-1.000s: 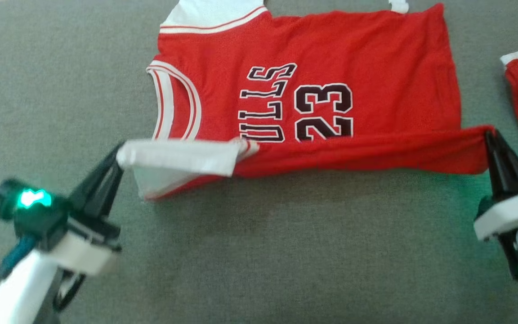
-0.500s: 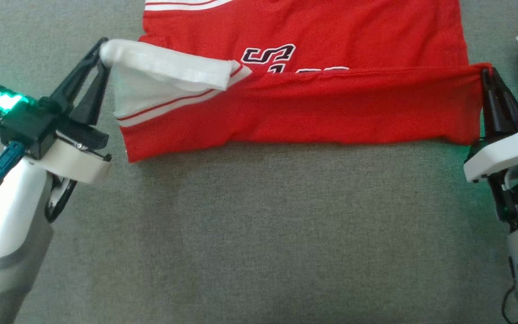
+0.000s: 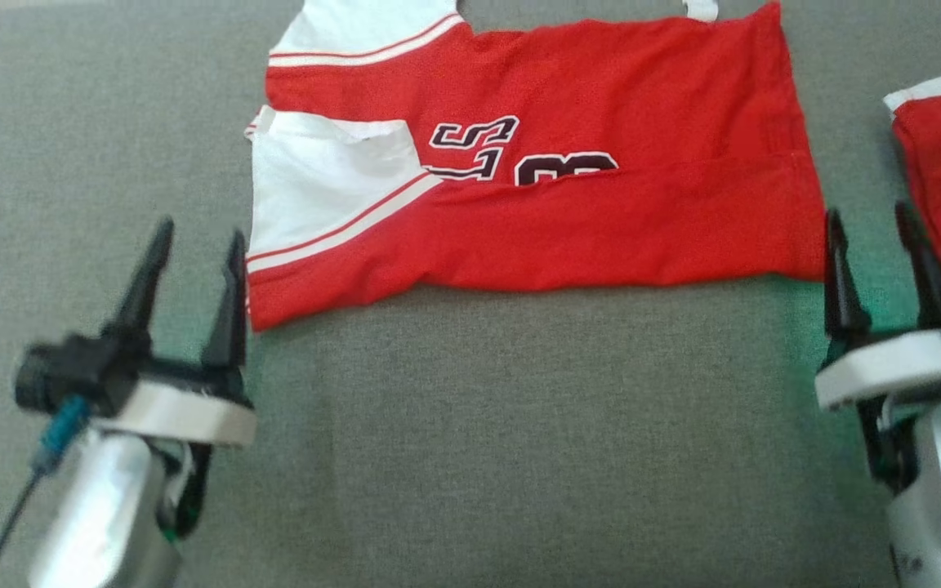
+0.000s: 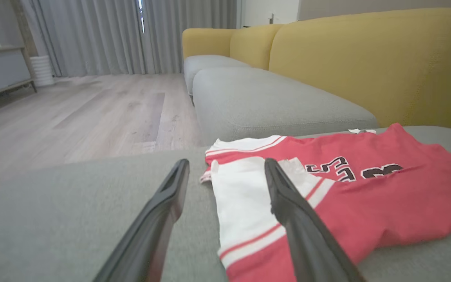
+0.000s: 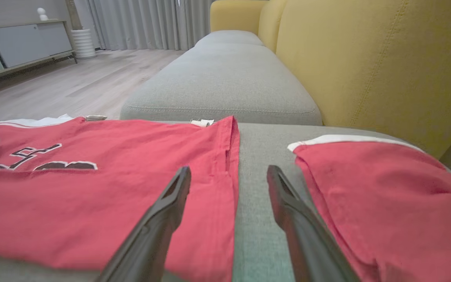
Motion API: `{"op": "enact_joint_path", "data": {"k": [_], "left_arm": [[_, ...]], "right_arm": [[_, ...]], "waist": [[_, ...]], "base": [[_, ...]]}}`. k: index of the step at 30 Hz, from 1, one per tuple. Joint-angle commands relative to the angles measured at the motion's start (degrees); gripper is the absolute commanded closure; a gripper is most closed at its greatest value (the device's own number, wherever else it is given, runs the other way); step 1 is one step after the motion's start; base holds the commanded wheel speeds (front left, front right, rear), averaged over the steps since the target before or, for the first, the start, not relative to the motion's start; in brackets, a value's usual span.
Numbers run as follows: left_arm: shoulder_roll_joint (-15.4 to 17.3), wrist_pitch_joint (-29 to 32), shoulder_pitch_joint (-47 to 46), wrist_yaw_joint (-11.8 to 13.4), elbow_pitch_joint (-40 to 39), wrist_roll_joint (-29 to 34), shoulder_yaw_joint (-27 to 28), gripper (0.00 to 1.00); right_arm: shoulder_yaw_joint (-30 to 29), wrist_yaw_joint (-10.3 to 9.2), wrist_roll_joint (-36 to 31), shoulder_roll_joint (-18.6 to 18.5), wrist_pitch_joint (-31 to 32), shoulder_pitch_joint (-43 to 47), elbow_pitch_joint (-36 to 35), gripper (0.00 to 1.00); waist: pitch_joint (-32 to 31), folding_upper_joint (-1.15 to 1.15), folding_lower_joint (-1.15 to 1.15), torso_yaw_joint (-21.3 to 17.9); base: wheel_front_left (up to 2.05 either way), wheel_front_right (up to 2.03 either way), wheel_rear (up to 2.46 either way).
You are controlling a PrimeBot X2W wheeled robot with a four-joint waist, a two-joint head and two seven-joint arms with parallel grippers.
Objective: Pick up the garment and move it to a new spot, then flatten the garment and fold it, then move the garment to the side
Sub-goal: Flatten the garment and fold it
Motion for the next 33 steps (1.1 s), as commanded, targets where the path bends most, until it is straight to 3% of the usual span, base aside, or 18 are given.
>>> {"op": "enact_joint_path", "data": {"k": [1,8,22,24,27,28,29,33], "left_arm": [[0.77,-0.28,-0.59,0.34,-1.63,-0.48,2.85,0.0],[-2.95,0.88,2.08,0.07,4.86,-2.82,2.09,0.0],[-4.42,4.67,-2.51,-1.62,18.12,-3.52,-1.5,0.02],[-4.31,4.82,-3.0,-1.69,19.52,-3.42,-1.8,0.48],[-4.12,4.28,-3.75,-2.01,20.93,-3.46,-2.14,0.76],[-4.03,4.04,-4.0,-2.1,21.32,-3.36,-2.33,0.96],[-3.99,3.74,-4.25,-2.19,21.64,-3.27,-2.51,1.0],[-3.95,2.65,-5.18,-2.63,22.59,-3.06,-3.3,1.0]], "right_arm": [[0.43,0.37,-0.67,0.28,-0.8,0.71,-2.12,0.0],[-0.91,0.37,-1.77,2.57,-1.45,4.29,-2.13,0.0],[-0.37,0.37,-2.59,3.57,-0.2,3.17,0.31,0.0],[-0.27,0.37,-2.46,3.61,0.36,2.83,1.0,0.0],[-0.48,0.37,-2.09,3.82,0.97,1.78,2.35,0.0],[-0.57,0.37,-1.85,3.96,1.34,1.3,2.96,0.0],[-0.68,0.37,-1.61,4.09,1.73,0.78,3.64,0.0],[-1.27,0.37,-1.11,4.32,3.29,-1.42,6.97,0.0]], "waist": [[-0.8,0.0,0.01,0.2],[-1.81,0.0,0.01,0.29],[-1.14,0.0,0.01,-1.03],[-1.0,0.0,0.01,-0.91],[-0.75,0.0,0.01,-0.67],[-0.66,0.0,0.01,-0.58],[-0.57,0.0,0.01,-0.47],[-0.29,0.0,0.01,0.06]], "base": [[0.0,0.0,0.0],[0.0,0.0,0.0],[0.0,0.0,0.0],[0.0,0.0,0.0],[0.0,0.0,0.0],[0.0,0.0,0.0],[0.0,0.0,0.0],[0.0,0.0,0.0]]}}
